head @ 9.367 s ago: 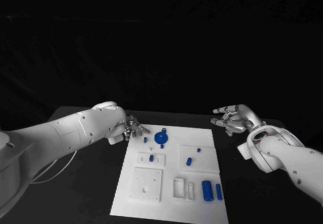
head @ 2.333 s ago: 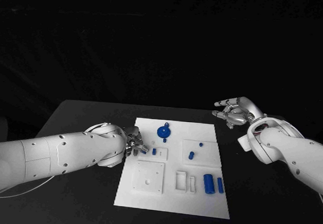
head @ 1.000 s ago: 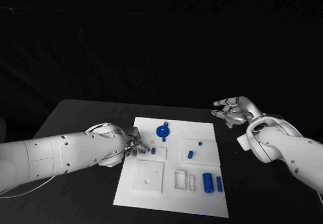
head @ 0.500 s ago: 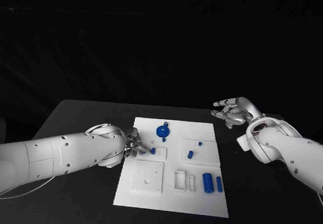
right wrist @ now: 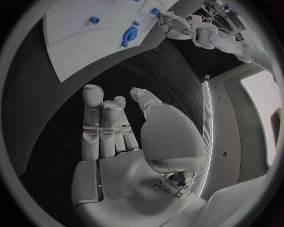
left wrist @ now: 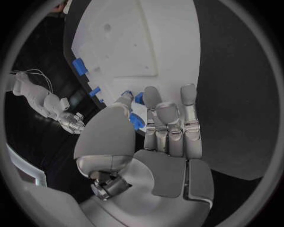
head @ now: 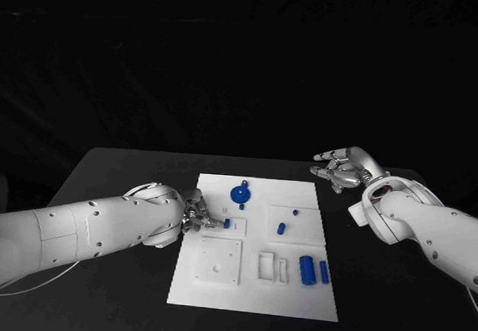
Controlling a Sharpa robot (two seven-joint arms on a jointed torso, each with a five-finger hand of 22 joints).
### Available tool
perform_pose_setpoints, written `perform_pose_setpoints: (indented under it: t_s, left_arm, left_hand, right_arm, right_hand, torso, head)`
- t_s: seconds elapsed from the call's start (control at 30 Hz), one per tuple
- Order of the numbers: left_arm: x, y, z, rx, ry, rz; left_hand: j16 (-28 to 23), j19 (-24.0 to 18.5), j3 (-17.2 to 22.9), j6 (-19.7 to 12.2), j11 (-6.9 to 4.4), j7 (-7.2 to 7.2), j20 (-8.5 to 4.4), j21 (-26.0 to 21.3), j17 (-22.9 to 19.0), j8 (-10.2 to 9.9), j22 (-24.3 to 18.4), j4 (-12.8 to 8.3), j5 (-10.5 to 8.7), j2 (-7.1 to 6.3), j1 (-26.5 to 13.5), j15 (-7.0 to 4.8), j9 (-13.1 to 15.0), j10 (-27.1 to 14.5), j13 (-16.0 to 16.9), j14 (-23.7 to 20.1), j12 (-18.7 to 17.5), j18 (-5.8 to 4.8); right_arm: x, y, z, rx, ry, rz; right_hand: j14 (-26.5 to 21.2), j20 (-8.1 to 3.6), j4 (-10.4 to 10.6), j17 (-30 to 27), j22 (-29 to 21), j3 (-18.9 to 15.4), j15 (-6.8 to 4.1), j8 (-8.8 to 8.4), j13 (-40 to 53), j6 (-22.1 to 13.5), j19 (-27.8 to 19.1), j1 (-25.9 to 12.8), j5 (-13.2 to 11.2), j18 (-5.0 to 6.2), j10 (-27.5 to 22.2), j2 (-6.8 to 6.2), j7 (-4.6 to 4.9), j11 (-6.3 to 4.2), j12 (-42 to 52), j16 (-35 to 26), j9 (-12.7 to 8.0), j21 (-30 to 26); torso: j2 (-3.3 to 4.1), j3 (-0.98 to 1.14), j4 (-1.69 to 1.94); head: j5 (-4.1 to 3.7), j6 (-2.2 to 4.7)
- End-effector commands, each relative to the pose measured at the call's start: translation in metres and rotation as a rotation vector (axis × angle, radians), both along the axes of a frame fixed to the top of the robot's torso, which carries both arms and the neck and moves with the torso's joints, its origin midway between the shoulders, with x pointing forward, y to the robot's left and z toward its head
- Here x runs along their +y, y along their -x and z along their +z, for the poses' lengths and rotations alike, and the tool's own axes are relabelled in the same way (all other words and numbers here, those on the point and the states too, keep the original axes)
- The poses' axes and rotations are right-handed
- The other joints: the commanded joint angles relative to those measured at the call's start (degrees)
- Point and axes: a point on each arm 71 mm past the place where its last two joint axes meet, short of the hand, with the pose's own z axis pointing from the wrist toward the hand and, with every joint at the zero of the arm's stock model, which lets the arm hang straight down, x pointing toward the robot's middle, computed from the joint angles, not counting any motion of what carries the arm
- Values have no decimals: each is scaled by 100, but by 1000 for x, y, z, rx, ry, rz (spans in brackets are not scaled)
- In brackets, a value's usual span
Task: Assemble the parts on the task board
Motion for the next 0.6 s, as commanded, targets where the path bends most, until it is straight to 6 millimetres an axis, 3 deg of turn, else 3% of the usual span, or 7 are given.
perform_pose_setpoints:
  t_s: [0.03, 0.13, 0.2, 0.33, 0.43, 0.47, 0.6]
  left_arm:
    - [2, 2, -5, 19, 1, 3]
    - [3, 3, -5, 19, 5, 7]
    - [4, 3, -5, 21, 9, 9]
    - [6, 4, -5, 25, 14, 8]
    - [7, 4, -4, 27, 17, 9]
    - [8, 4, -4, 28, 19, 10]
    - [10, 4, -1, 28, 36, 14]
  left_hand:
    - [-46, 16, -7, -75, 12, 10, -39, -36, -12, -60, 84, 28, -20, -39, 13, 3, -33, 225, 9, -61, -40, -98]
    - [-64, 21, -8, -100, 13, 25, -48, -58, -23, -102, 85, -12, -7, -20, 21, 1, -97, 217, 30, -67, -64, -115]
    - [-73, 24, 2, -134, 39, 60, -43, -88, -29, -213, 88, -68, 15, 1, 23, 10, -373, 205, 61, -72, -84, -115]
    - [-87, 25, -2, -274, 48, 105, -24, -131, -43, -85, 91, -173, 21, 10, 18, 31, -882, 178, 109, -87, -106, -102]
    - [-88, 28, -11, -303, 56, 134, -16, -136, -46, -132, 93, -191, 25, 6, 20, 42, -1049, 174, 113, -87, -111, -99]
    - [-88, 33, -3, -339, 59, 135, -9, -151, -52, -26, 94, -212, 34, 21, 22, 44, -1287, 168, 126, -89, -116, -92]
    - [-92, 31, -4, -382, 58, 145, -7, -164, -60, 48, 93, -226, 36, 32, 22, 49, -1417, 164, 134, -95, -117, -91]
  right_arm:
    - [0, 0, -1, 5, 2, 11]
    - [0, 0, -1, 5, 3, 10]
    - [0, 0, -1, 5, 3, 9]
    - [0, 0, -2, 6, 3, 9]
    - [0, 0, -2, 6, 2, 9]
    - [0, 0, -2, 7, 2, 10]
    - [0, 0, -2, 7, 1, 10]
  right_hand:
    - [9, -31, 17, -5, -5, -7, 3, -22, 2, -29, 242, -43, 20, 69, -18, -2, 1, -39, 9, 0, 2, -20]
    - [9, -31, 17, -5, -5, -7, 3, -22, 2, -29, 242, -43, 20, 69, -18, -2, 1, -39, 9, 0, 2, -20]
    - [9, -31, 17, -5, -5, -7, 3, -22, 2, -29, 242, -43, 20, 69, -18, -2, 1, -39, 9, 0, 2, -20]
    - [9, -31, 17, -5, -5, -7, 3, -22, 2, -29, 242, -43, 20, 69, -18, -2, 1, -39, 9, 0, 2, -20]
    - [9, -31, 17, -5, -5, -7, 3, -22, 2, -29, 242, -43, 20, 69, -18, -2, 1, -39, 9, 0, 2, -20]
    - [9, -31, 17, -5, -5, -7, 3, -22, 2, -29, 242, -43, 20, 69, -18, -2, 1, -39, 9, 0, 2, -20]
    - [9, -31, 17, -5, -5, -7, 3, -22, 2, -29, 242, -43, 20, 69, -18, -2, 1, -39, 9, 0, 2, -20]
  torso:
    - [-1, -1, -3]
    - [-2, -1, -5]
    - [-1, -1, -4]
    - [-5, -5, 1]
    - [-6, -4, 3]
    - [-4, -3, 1]
    - [-3, -8, 3]
  head:
    - [15, 8]
    - [6, 7]
    - [8, 6]
    - [6, 8]
    - [7, 10]
    - [5, 14]
    - [-5, 21]
